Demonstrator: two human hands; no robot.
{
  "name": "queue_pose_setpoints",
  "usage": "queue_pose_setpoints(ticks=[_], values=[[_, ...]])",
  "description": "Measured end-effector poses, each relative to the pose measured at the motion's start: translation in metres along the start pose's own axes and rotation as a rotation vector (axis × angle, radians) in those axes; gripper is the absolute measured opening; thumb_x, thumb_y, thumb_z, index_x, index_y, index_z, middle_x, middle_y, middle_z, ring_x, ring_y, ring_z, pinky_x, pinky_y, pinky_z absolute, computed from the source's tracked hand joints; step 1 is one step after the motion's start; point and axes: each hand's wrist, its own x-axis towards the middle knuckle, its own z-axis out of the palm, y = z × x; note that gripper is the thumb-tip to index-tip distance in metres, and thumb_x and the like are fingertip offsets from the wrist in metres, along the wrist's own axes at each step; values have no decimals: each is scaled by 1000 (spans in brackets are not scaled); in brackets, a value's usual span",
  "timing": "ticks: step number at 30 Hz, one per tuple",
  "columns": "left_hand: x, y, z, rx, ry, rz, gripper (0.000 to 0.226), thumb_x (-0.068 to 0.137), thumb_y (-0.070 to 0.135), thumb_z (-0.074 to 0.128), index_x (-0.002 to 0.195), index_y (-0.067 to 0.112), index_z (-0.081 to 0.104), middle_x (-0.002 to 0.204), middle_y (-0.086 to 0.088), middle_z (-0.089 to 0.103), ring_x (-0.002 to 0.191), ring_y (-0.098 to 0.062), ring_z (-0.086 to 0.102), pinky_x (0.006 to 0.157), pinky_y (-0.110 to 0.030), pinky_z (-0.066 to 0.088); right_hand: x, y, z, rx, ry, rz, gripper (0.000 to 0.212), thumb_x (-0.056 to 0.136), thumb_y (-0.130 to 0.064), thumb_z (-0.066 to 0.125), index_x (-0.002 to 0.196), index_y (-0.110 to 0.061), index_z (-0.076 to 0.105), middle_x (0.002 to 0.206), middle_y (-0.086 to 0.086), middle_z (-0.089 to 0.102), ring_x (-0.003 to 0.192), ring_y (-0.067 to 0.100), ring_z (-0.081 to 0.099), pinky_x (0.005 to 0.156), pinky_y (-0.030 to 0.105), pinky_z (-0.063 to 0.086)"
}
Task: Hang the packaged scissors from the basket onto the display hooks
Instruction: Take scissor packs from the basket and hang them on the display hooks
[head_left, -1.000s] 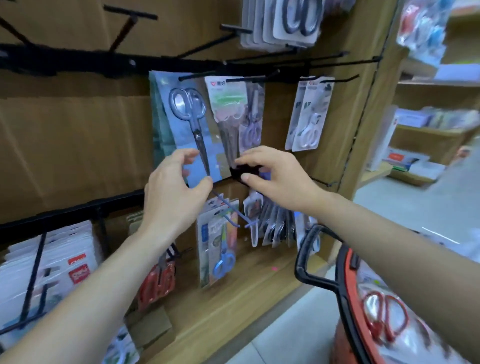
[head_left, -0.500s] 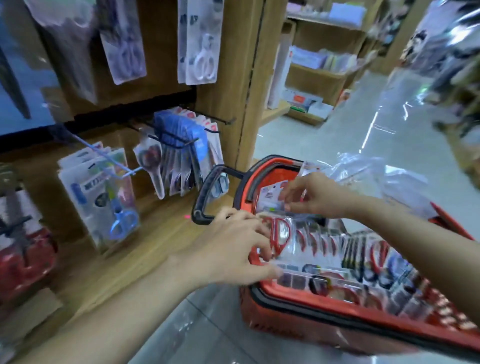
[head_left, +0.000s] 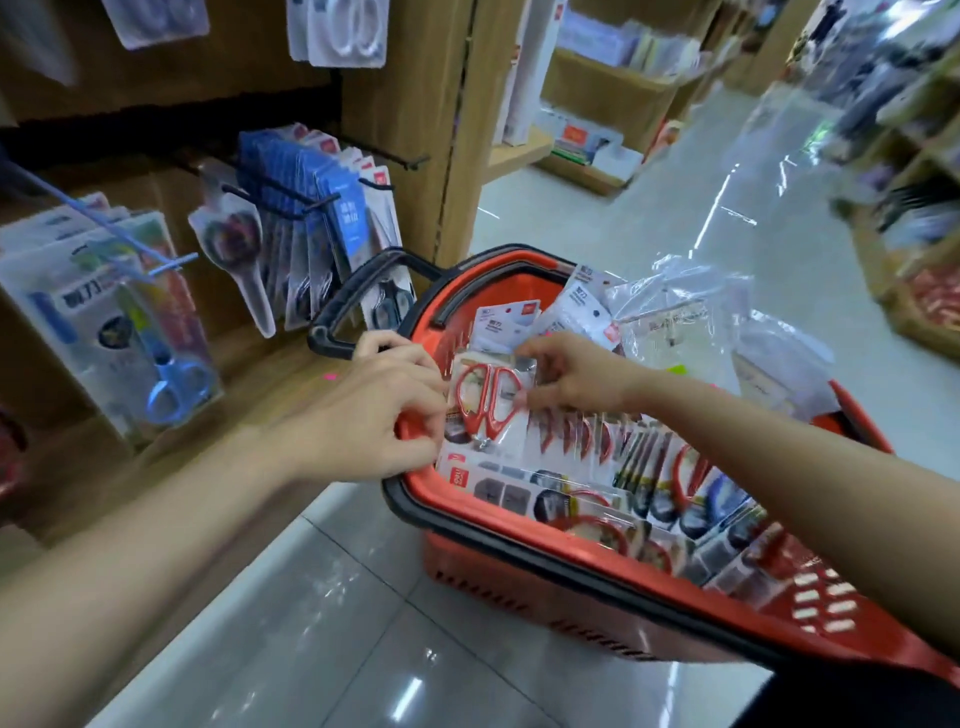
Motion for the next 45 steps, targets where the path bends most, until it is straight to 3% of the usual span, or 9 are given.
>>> queue_pose_setpoints(ticks=[6, 10, 13, 20, 27, 32, 38, 41, 45], values=[[4, 9, -6, 75, -101, -129, 35, 75, 55, 45, 67, 31, 69, 83, 21, 69, 115, 3, 55, 119, -36, 12, -41, 18, -15, -14, 79, -42, 57, 90, -23, 80, 143, -21, 59, 116, -6, 68, 96, 12, 70, 91, 24, 53], [13, 48, 0, 166, -226, -174, 62, 78, 81, 31, 76, 36, 72, 82, 20, 70, 100, 5, 60, 114, -26, 10, -71, 39, -23, -74, 41, -49, 41, 88, -27, 82, 126, -21, 70, 100, -6, 74, 88, 10, 69, 81, 27, 55], [22, 70, 9, 216, -375, -118, 74, 79, 91, 17, 87, 41, 71, 80, 19, 68, 84, 2, 61, 102, -27, 36, -95, 43, -22, -236, -160, 7, 50, 86, -50, 79, 128, -25, 68, 107, -11, 74, 91, 8, 68, 86, 33, 56], [26, 75, 13, 276, -496, -169, 79, 79, 90, 10, 92, 40, 69, 85, 14, 69, 80, -3, 63, 77, -31, 50, -102, 24, 21, -787, -214, -49, 65, 78, -86, 54, 95, -24, 63, 87, -2, 67, 93, 24, 65, 101, 48, 26], [50, 81, 16, 185, -604, -277, 59, 79, 86, 37, 108, 44, 67, 107, 22, 68, 102, -5, 63, 88, -38, 53, -100, 28, 25, -564, -233, -89, 48, 75, -59, 77, 96, -27, 49, 78, -9, 61, 88, 19, 59, 118, 57, 8], [97, 75, 42, 157, -654, -238, 73, 82, 63, 73, 146, 40, 49, 138, 11, 62, 125, -17, 58, 103, -43, 50, -107, 35, 5, -67, -64, -61, 34, 77, -28, 84, 106, -28, 68, 88, -6, 74, 80, 9, 63, 94, 31, 39], [137, 68, 49, 135, -638, -234, 40, 71, 55, 88, 86, 34, 58, 84, 14, 66, 80, -9, 61, 62, -27, 41, -114, 62, -16, 233, 129, -58, 42, 79, -13, 85, 119, -21, 72, 98, -7, 77, 89, 9, 71, 80, 25, 56], [133, 56, 52, -34, -585, -266, 32, 74, 42, 91, 86, 27, 65, 80, 12, 71, 74, -4, 65, 67, -31, 51, -110, 70, -17, 358, 187, -26, 45, 77, -23, 91, 118, -27, 71, 102, -4, 77, 95, 9, 72, 87, 31, 58], [112, 34, 54, -400, -414, -390, 36, 77, 36, 91, 100, 17, 71, 93, -7, 77, 86, -37, 74, 68, -48, 61, -108, 78, -25, 520, 272, 22, 53, 79, -21, 88, 127, -18, 66, 113, 0, 74, 103, 8, 71, 91, 26, 57]])
